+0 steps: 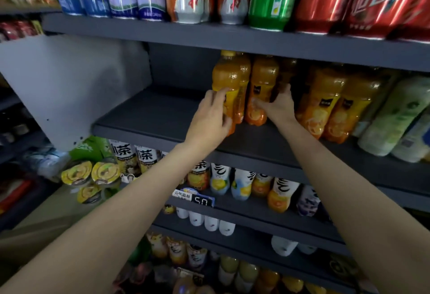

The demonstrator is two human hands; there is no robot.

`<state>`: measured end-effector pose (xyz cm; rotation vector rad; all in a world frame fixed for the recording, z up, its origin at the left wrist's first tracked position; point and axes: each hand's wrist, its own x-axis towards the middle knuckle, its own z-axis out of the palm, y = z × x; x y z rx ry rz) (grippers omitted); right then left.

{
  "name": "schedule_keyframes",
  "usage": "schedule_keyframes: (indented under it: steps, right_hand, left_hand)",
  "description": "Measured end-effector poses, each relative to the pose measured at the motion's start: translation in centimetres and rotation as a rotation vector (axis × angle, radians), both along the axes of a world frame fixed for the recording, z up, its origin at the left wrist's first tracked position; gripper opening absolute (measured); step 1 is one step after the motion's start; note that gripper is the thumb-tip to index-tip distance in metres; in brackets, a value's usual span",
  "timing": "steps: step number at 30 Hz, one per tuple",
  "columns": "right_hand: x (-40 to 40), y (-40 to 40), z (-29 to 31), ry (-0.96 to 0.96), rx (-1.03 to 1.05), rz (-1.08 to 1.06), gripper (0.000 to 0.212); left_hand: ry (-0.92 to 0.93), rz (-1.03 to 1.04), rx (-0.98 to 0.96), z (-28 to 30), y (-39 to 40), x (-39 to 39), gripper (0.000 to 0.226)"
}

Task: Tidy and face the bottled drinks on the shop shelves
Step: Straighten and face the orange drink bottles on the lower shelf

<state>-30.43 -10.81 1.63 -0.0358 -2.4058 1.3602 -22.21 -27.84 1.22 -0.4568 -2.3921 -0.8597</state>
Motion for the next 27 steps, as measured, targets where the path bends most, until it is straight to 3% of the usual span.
schedule_keyframes:
  steps: [7,16,20,24,27]
  right_hand:
    - [-2.7,-0.1,-1.3,-0.029,0.021,-0.073,0.072]
    - [2.9,0.9,-1.6,0.096,0.105,-0.076,0.062]
    - [6.0,1.9,-0.3,-0.064,-0.144,0.12,0.049]
    - [8.8,2.7,0.4,-0.22,-0.407,0.3,0.041]
    - [9.9,2.9,1.4,-0.257,-0.538,0.287,0.04]
  left_hand:
    - [-0.109,-0.005,0.12,-1.5,1.2,-0.4,0.058]
    - [-0.205,-0.08,0.163,-1.2,2.1,-0.9,0.062]
    - [-0.443,-0.281,0.183,-1.7,3.8,-1.0,0.076]
    - [-0.71,-0.395,0.298,-1.3,3.8,-0.6,0.067]
    - [-0.667,-0.335,0.252,-1.0,3.5,0.1,0.071]
